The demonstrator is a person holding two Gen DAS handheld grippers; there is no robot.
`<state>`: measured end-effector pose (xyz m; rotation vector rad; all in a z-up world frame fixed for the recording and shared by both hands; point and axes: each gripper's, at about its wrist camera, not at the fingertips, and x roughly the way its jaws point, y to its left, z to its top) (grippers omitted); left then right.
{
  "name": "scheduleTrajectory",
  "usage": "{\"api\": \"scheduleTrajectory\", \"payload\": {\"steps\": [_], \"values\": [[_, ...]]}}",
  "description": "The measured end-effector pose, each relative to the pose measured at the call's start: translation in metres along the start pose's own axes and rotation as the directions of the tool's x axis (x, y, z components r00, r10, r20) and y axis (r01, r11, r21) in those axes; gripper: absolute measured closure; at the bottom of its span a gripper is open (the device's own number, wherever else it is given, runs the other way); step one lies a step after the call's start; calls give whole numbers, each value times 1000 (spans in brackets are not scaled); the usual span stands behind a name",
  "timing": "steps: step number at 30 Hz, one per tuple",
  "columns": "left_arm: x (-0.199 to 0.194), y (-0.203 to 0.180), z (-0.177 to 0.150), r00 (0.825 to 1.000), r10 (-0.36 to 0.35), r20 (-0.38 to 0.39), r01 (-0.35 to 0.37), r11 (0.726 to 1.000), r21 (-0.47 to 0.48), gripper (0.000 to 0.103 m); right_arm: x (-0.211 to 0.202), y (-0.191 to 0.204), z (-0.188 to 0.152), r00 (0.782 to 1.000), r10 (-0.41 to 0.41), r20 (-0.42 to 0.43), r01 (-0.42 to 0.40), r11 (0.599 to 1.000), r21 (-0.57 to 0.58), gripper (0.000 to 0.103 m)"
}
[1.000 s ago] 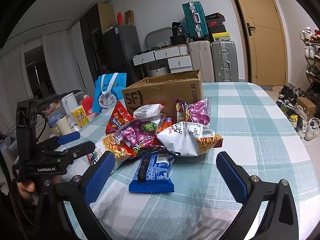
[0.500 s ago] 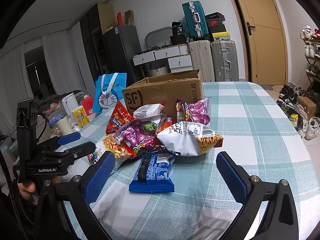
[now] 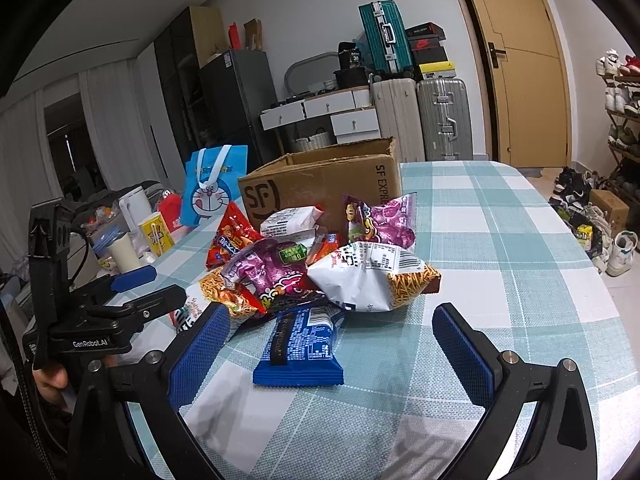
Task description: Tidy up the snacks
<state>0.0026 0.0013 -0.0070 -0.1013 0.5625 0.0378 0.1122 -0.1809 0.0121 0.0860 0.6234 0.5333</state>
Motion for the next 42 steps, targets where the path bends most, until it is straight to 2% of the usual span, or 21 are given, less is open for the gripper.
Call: {"api": "scheduleTrajectory", "payload": {"steps": [9, 14, 21, 25, 33, 35, 36, 40, 42], "values": [[5, -5, -1, 999, -3, -44, 5, 1000, 30, 0, 5, 0, 4, 998, -55, -31, 55, 998, -4, 0], [7, -8, 0, 997, -10, -77, 13, 999, 43, 0, 11, 6, 5, 997, -60, -58, 58, 998, -36, 0], [15, -12, 2, 992, -8, -122, 15, 998, 57, 0, 38, 9, 4, 975, -36, -220, 35, 999, -7, 0], [24, -14, 3, 986, -16, -166, 27, 997, 68, 1, 50, 13, 1, 959, -67, -276, 63, 998, -24, 0], [39, -17, 3, 970, -72, -232, 89, 994, 63, 15, 65, 20, -2, 943, -87, -322, 66, 995, -77, 7], [42, -17, 4, 966, -87, -245, 102, 994, 47, 20, 68, 22, -2, 941, -86, -329, 61, 995, -84, 11], [43, -17, 5, 963, -103, -250, 116, 992, 39, 24, 70, 22, -2, 938, -82, -336, 57, 995, -84, 16], [44, -20, 4, 958, -136, -254, 150, 988, 33, 37, 75, 24, -3, 933, -67, -354, 41, 996, -81, 23], [42, -22, 3, 958, -146, -247, 160, 987, 34, 49, 75, 27, -4, 933, -64, -355, 35, 995, -88, 23]]}}
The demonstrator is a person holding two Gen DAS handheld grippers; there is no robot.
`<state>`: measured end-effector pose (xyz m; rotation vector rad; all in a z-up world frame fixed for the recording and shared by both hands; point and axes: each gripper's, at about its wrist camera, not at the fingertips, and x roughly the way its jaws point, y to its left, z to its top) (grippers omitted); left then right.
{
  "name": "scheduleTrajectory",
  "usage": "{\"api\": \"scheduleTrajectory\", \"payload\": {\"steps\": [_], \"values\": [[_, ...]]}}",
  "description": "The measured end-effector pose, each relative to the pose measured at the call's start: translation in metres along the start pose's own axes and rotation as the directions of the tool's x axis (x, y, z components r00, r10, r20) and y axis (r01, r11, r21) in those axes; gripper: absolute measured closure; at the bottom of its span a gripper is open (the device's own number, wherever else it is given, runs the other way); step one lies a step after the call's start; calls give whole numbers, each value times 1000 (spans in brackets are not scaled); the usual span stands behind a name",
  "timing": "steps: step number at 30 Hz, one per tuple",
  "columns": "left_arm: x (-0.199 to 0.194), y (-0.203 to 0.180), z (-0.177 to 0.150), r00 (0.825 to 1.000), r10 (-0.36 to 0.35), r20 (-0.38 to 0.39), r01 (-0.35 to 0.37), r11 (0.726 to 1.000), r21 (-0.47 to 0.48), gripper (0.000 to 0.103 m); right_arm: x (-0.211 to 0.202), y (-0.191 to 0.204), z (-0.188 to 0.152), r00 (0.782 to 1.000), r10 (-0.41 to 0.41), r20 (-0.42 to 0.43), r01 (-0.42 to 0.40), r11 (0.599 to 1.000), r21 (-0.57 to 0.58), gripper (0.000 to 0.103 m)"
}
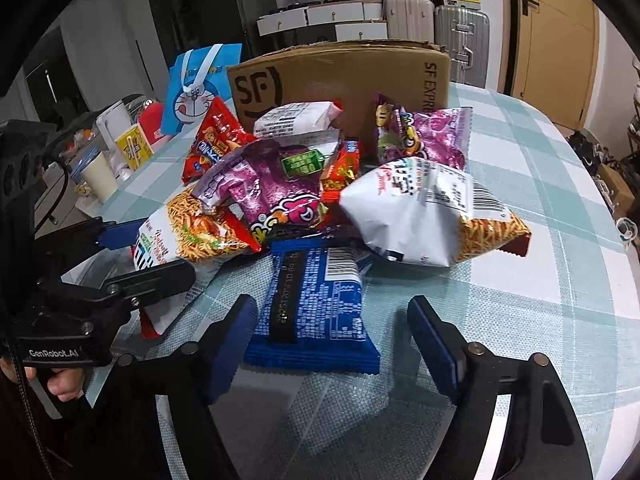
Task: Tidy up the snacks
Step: 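Grasp the white noodle snack bag with the left gripper while the right grasps the blue biscuit pack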
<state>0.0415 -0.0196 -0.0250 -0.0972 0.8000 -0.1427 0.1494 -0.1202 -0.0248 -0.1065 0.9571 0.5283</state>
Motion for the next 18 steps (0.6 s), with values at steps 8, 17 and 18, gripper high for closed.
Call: {"api": "scheduleTrajectory", "payload": {"steps": [8, 17, 18], "values": [[-7, 0, -3, 1000, -28, 5, 28, 1000, -12, 61, 3, 8, 1, 999, 28, -15, -29, 999, -21, 45], [-18, 7, -6, 999, -48, 25, 49, 998, -40, 63, -12, 10, -4, 998, 61, 23, -61, 998, -28, 59], [-21, 7, -6, 998, -49, 31, 50, 998, -41, 63, -15, 8, -5, 997, 69, 28, -68, 997, -27, 60]]}}
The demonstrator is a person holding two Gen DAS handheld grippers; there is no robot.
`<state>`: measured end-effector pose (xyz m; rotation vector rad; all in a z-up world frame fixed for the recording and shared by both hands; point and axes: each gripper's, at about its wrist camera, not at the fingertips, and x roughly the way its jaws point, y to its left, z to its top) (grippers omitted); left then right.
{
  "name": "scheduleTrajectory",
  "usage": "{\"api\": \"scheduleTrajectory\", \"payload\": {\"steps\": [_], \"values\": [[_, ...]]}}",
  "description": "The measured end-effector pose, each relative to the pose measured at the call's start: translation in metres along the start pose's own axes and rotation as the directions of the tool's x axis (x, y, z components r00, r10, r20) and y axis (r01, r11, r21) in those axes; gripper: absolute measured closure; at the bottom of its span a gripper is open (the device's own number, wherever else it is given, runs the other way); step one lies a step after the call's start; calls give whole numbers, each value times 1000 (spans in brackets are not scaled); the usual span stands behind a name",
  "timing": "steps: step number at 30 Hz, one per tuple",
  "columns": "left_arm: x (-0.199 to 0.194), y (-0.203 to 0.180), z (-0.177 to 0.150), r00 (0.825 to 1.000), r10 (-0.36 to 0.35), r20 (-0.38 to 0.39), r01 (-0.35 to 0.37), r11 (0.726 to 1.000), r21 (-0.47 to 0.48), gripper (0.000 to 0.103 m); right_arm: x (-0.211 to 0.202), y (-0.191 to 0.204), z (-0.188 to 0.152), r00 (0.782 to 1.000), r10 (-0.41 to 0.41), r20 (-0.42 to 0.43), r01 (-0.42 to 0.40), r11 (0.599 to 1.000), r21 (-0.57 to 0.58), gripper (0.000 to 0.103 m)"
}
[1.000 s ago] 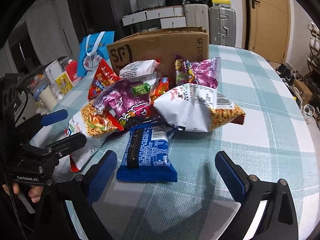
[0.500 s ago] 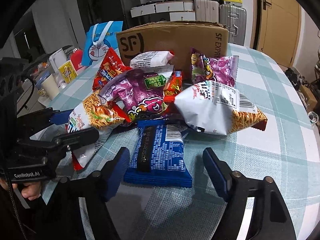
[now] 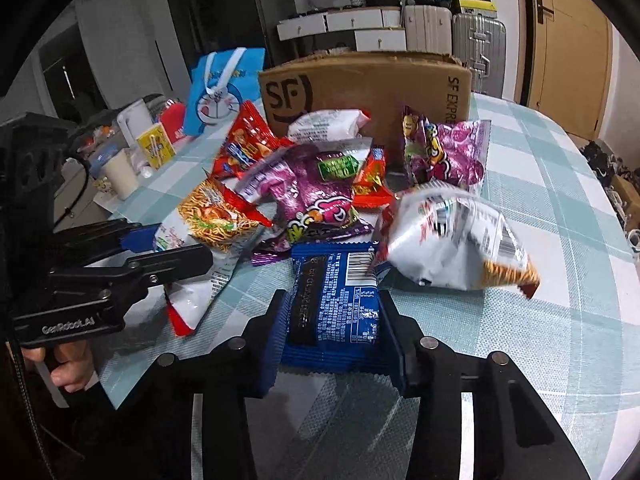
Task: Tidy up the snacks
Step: 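Grasp the white noodle snack bag with the left gripper while the right grasps the blue biscuit pack, then carry the noodle bag with the left gripper into the box while the right carries the blue pack in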
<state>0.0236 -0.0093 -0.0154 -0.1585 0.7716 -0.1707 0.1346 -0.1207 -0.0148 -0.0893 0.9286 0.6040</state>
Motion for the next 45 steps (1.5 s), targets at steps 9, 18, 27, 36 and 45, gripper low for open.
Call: {"api": "scheduleTrajectory", "payload": {"steps": [9, 18, 27, 36, 45], "values": [[-35, -6, 3, 998, -2, 67, 2, 1000, 4, 63, -35, 13, 0, 995, 67, 71, -66, 998, -20, 60], [-68, -5, 21, 990, 14, 138, -15, 1000, 1, 63, -72, 19, 11, 981, 97, 169, -93, 995, -37, 60], [-80, 1, 51, 980, 48, 193, -47, 999, -7, 63, -94, 13, 37, 968, 50, 247, -41, 998, -42, 60], [-74, 2, 95, 971, 78, 227, -76, 997, -19, 63, -98, -7, 72, 954, 18, 301, -16, 1000, -11, 60], [-51, -2, 141, 966, 118, 231, -121, 993, -4, 63, -95, -27, 111, 941, 5, 339, -10, 1000, 13, 60]]}}
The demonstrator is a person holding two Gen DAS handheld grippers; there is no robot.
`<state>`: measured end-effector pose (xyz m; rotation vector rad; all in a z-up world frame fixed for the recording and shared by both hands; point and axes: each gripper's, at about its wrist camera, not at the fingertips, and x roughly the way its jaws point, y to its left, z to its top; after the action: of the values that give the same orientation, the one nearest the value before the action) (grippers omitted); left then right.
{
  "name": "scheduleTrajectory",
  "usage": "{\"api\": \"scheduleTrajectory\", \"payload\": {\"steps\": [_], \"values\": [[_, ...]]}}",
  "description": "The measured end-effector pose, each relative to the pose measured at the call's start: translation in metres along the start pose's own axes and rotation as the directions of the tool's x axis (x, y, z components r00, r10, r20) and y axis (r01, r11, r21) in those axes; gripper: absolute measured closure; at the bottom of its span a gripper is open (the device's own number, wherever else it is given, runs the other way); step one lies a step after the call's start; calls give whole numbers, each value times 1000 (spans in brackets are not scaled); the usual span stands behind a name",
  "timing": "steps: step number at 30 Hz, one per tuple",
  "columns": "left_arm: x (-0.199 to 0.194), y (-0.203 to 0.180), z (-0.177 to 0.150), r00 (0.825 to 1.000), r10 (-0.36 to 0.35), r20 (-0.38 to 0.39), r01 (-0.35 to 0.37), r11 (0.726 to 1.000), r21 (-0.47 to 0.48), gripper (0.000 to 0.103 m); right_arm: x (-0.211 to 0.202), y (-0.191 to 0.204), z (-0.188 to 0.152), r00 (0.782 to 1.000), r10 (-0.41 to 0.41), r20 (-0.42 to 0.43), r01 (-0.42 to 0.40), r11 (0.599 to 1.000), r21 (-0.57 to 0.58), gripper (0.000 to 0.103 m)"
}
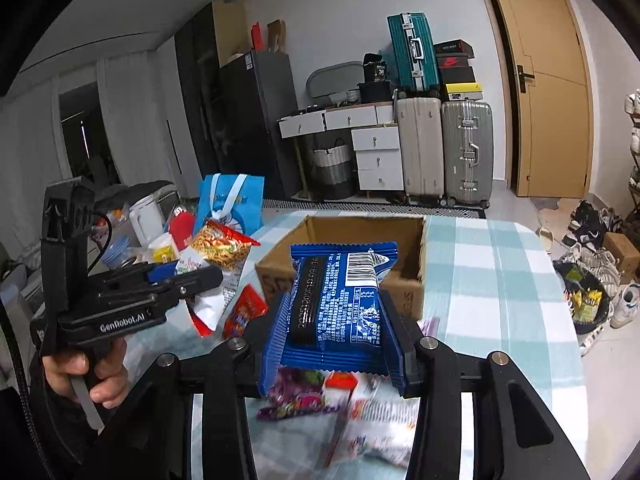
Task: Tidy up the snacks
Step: 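Carry the noodle bag with the left gripper into the box while the right carries the blue pack in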
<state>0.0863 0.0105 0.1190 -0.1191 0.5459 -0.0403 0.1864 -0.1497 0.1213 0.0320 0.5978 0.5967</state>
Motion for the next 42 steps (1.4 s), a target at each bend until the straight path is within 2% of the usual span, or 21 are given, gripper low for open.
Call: {"api": "scheduleTrajectory", "payload": {"steps": [16, 29, 42], "values": [[55, -1, 41, 1000, 23, -3, -23, 1000, 3, 63, 51, -22, 49, 1000, 12, 5, -12, 1000, 10, 60], [101, 10, 66, 998, 62, -6, -62, 998, 12, 63, 96, -47, 59, 999, 19, -31, -18, 998, 54, 60], [164, 13, 65, 995, 72, -76, -69, 997, 33, 63, 146, -61, 55, 995, 36, -98, -31, 998, 55, 60]]}}
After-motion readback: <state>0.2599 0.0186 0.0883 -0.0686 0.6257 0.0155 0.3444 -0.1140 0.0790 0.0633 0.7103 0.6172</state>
